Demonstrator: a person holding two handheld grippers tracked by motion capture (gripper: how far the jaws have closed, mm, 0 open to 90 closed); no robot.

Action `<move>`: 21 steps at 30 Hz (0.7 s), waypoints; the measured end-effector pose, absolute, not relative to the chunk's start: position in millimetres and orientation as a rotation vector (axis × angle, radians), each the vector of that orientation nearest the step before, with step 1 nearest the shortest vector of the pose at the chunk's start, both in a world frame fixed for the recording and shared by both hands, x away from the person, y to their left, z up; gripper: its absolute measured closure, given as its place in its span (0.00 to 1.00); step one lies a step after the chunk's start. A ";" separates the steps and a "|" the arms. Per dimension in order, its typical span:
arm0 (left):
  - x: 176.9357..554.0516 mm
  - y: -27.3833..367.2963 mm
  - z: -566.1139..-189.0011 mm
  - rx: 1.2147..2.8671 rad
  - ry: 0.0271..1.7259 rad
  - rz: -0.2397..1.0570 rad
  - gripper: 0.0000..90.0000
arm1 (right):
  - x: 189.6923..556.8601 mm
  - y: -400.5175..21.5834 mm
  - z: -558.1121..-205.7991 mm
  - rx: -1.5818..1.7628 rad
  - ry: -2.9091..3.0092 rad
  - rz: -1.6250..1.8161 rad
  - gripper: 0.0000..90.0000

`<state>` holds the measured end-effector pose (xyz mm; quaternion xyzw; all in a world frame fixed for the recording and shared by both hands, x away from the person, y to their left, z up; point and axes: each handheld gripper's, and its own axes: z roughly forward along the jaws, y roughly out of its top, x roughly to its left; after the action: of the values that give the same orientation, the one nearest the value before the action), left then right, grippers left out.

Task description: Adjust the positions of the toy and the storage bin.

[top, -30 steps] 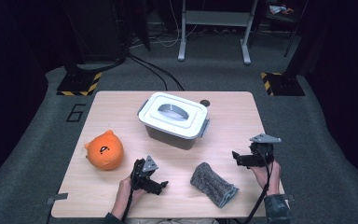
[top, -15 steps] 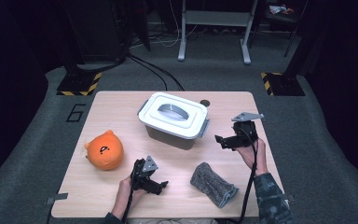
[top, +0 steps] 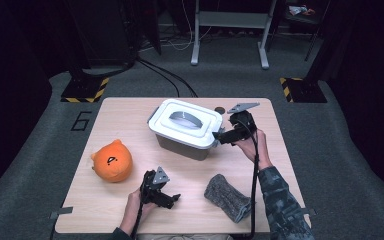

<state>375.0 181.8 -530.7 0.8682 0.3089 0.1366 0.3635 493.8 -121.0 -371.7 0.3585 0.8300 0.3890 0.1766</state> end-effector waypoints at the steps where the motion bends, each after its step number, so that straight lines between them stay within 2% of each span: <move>1: 375.0 181.8 -530.7 2.235 0.795 0.351 0.00 | 496.2 -117.7 -371.2 0.995 2.352 1.103 0.05; 7: 374.8 181.7 -530.7 2.237 0.791 0.355 0.00 | 512.6 -95.3 -372.8 0.935 2.395 1.130 0.16; 9: 374.8 181.8 -530.7 2.237 0.790 0.352 0.00 | 517.5 -88.3 -373.4 0.924 2.414 1.150 0.23; 10: 374.8 181.8 -530.7 2.237 0.790 0.352 0.00 | 517.5 -88.3 -373.4 0.924 2.414 1.150 0.23; 11: 374.6 181.4 -530.9 2.236 0.794 0.364 0.00 | 522.2 -78.7 -373.9 0.886 2.412 1.131 0.30; 21: 374.4 181.4 -531.0 2.237 0.800 0.355 0.00 | 537.6 -52.1 -379.8 0.834 2.481 1.086 0.51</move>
<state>374.4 181.4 -531.0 0.8683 0.3105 0.1376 0.3615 537.6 -52.1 -379.8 0.2906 0.8652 0.3788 0.1531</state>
